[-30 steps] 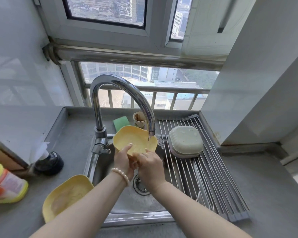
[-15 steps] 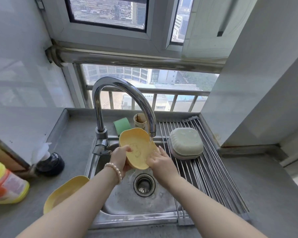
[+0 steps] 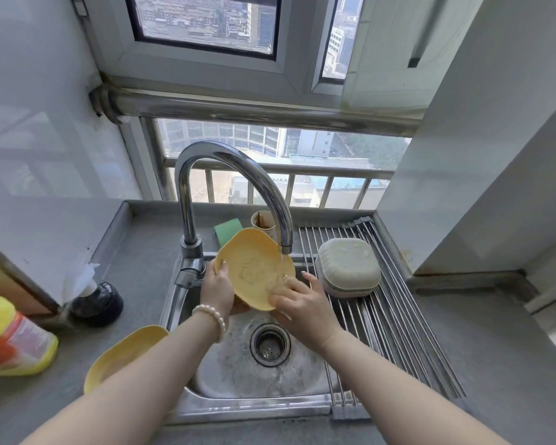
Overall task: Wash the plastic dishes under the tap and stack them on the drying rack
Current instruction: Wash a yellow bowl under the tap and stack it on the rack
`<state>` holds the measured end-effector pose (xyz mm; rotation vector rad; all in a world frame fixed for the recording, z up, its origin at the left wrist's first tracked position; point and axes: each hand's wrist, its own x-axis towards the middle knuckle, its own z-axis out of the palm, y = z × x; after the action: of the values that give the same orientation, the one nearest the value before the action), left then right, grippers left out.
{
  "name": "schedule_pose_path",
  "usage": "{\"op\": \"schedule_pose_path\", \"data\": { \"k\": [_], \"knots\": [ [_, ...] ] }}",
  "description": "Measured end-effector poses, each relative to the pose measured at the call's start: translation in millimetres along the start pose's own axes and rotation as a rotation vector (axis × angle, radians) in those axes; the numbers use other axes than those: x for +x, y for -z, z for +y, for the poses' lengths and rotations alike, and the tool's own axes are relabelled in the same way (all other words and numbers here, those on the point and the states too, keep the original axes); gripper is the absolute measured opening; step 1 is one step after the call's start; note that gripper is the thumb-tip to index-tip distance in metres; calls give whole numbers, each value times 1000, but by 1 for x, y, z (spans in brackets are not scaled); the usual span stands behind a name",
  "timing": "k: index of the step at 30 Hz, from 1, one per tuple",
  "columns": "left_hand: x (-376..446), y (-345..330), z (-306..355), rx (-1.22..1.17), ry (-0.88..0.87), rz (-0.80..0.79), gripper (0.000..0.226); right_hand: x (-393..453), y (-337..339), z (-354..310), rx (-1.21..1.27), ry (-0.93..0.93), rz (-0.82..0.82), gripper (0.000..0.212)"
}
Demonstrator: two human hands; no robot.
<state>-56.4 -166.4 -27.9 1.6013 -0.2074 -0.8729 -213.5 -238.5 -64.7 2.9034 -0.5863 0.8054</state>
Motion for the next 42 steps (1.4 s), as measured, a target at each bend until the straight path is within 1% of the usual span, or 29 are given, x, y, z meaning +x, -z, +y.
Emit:
{"op": "schedule_pose_path", "data": {
  "k": [2, 3, 4, 5, 6, 8, 9, 11, 13, 14, 15, 16, 19, 20, 21, 22, 23, 24, 25, 26, 28, 31, 33, 35, 36, 38, 40, 42],
  "knots": [
    [1, 1, -3, -67, 122, -44, 25, 0, 1, 4, -136, -82, -164, 16],
    [-2, 1, -4, -116, 176, -66, 23, 1, 1, 3, -160, -110, -220, 15],
    [-7, -1, -6, -160, 207, -82, 22, 2, 0, 0, -159, -108, -237, 13],
    [-12, -3, -8, -195, 216, -102, 25, 4, 0, -4, -131, -92, -235, 17],
    [-17, -7, -11, -227, 215, -129, 33, 6, -1, -9, -83, -73, -215, 20],
    [-30, -16, -16, -286, 193, -162, 50, 9, -2, -23, 41, -76, -147, 20],
    [-34, -19, -17, -312, 175, -163, 53, 9, -4, -28, 96, -97, -104, 18],
    [-33, -19, -14, -309, 135, -147, 49, 6, -9, -33, 218, -162, -24, 14],
    [-25, -15, -7, -206, 64, -150, 46, -1, -7, -33, 343, -217, 30, 8],
    [-22, -11, -4, -160, 35, -156, 47, -5, -4, -29, 383, -237, 40, 16],
    [-19, -7, -2, -137, 20, -168, 47, -8, 0, -23, 388, -246, 15, 30],
    [-17, -3, 0, -128, 18, -189, 45, -10, 4, -15, 359, -239, -53, 47],
    [-16, 1, 1, -144, 81, -268, 40, 2, 19, -8, 142, -176, -380, 90],
    [-16, 2, 0, -166, 109, -277, 40, 8, 23, -12, 94, -191, -493, 99],
    [-15, 2, -1, -193, 132, -285, 41, 13, 24, -16, 61, -230, -574, 100],
    [-15, 2, -2, -220, 155, -298, 40, 19, 22, -20, 48, -289, -622, 92],
    [-16, 1, -5, -236, 179, -323, 40, 24, 20, -23, 64, -383, -679, 78],
    [-17, 0, -6, -248, 203, -355, 38, 31, 19, -25, 95, -486, -764, 70],
    [-19, 0, -9, -265, 227, -390, 37, 37, 17, -25, 116, -578, -849, 68],
    [-21, -1, -12, -292, 242, -419, 36, 42, 15, -25, 110, -631, -914, 70],
    [-23, -2, -18, -338, 261, -466, 35, 51, 13, -27, 95, -651, -966, 72],
    [-20, -7, -25, -402, 354, -516, 38, 58, 12, -29, 155, -620, -954, 70],
    [-17, -7, -28, -445, 415, -543, 45, 62, 11, -32, 178, -516, -970, 66],
    [-16, -10, -31, -457, 441, -569, 47, 62, 14, -35, 204, -402, -956, 67],
    [-16, -12, -32, -466, 448, -570, 46, 61, 17, -37, 221, -375, -948, 69],
    [-13, -17, -36, -462, 438, -516, 48, 56, 25, -36, 269, -331, -945, 67],
    [-8, -18, -38, -476, 405, -454, 51, 47, 32, -33, 331, -266, -961, 54],
    [-3, -17, -37, -467, 389, -414, 45, 35, 38, -32, 350, -223, -936, 34]
  ]
}}
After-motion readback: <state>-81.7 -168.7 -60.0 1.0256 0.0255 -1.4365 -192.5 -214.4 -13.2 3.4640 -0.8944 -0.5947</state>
